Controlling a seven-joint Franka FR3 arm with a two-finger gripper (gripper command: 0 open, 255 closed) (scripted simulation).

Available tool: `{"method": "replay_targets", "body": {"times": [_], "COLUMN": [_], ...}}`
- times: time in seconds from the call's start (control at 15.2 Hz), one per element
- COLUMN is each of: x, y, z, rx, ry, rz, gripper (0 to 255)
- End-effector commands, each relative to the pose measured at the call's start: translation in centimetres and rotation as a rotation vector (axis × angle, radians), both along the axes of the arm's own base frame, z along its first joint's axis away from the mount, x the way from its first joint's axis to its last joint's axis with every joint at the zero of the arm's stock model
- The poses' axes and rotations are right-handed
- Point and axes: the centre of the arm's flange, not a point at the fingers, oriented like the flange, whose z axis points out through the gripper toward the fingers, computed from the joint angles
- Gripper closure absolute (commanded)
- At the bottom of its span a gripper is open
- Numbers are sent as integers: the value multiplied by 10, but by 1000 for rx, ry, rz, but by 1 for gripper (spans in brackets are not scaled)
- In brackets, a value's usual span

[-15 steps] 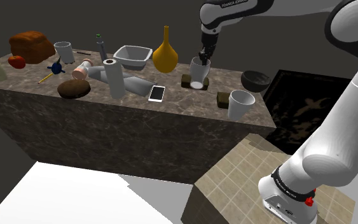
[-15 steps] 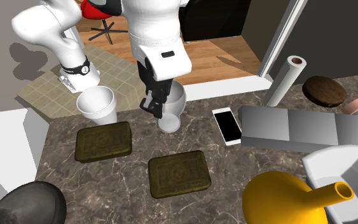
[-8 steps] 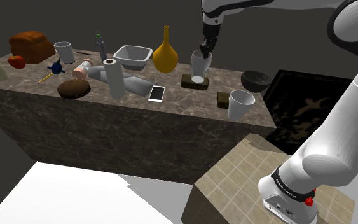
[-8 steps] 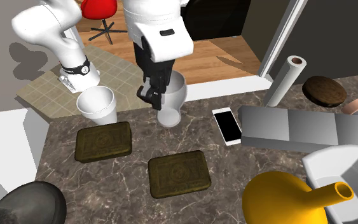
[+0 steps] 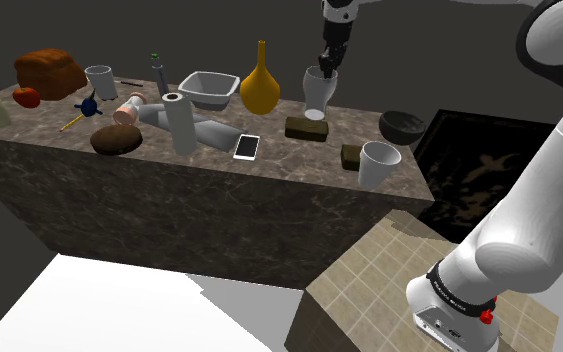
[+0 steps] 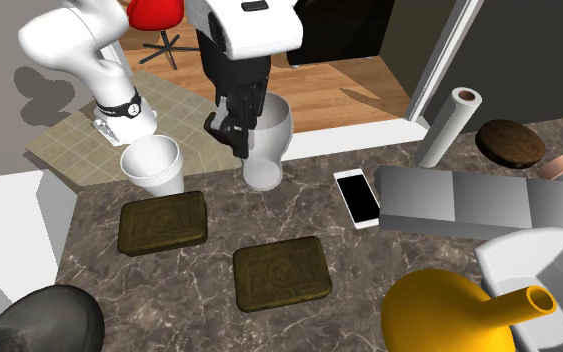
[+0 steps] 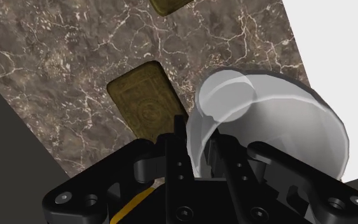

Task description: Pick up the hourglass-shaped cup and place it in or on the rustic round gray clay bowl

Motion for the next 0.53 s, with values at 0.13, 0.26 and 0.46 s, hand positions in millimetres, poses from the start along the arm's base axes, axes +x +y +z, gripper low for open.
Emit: {"method": "replay_targets", "body": {"times": [0.13, 0.26, 0.46], "x": [-16, -25, -38], "y": [-44, -69, -106], "z": [6, 9, 13], "rx": [0, 0, 0], "ry": [0, 0, 0], "rz": [0, 0, 0], "gripper": [255, 255, 255]}}
